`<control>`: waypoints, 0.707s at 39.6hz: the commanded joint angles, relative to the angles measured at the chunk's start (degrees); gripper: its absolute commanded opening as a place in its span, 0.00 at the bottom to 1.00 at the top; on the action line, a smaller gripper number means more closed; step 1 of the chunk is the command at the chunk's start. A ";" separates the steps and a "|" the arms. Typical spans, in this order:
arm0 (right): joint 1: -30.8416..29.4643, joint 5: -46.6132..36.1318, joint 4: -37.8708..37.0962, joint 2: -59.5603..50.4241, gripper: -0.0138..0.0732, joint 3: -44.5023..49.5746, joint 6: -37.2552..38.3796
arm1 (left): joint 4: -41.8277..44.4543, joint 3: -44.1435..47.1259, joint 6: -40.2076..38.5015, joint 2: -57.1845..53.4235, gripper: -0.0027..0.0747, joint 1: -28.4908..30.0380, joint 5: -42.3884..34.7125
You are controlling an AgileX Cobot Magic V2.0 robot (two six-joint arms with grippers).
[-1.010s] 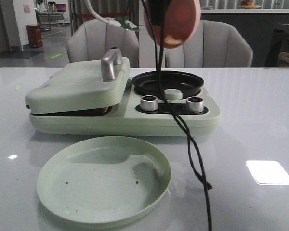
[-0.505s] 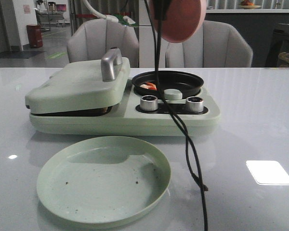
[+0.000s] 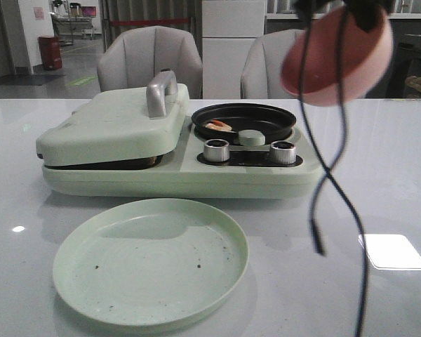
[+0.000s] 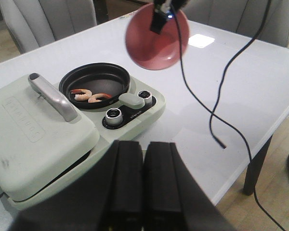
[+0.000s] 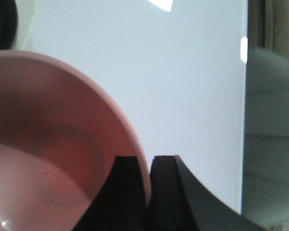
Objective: Make breakfast with bread and shrimp
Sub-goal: 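Carry the empty pink bowl back and set it on the table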
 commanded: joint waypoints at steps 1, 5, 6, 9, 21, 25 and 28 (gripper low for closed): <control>-4.37 -2.29 2.37 -8.44 0.18 7.08 0.14 | -2.11 -1.58 -0.08 -0.04 0.16 -0.46 -3.96; -9.88 -10.00 9.48 -12.80 0.18 16.61 0.14 | -2.11 -1.58 -0.08 -0.04 0.16 -0.46 -3.96; -11.69 -11.68 11.39 -13.72 0.18 18.57 0.14 | -2.11 -1.58 -0.08 -0.04 0.16 -0.46 -3.96; -16.31 -17.25 17.93 -16.35 0.18 24.85 -0.23 | -2.11 -1.58 -0.08 -0.04 0.16 -0.46 -3.96; -29.16 -32.67 34.97 -17.85 0.18 40.82 -9.61 | -2.11 -1.58 -0.08 -0.04 0.16 -0.46 -3.96; -32.28 -38.16 38.52 -17.85 0.18 43.94 -10.04 | -2.11 -1.58 -0.08 -0.04 0.16 -0.46 -3.96; -33.41 -40.29 38.70 -17.85 0.18 44.98 -10.04 | -2.11 -1.58 -0.08 -0.04 0.16 -0.46 -3.96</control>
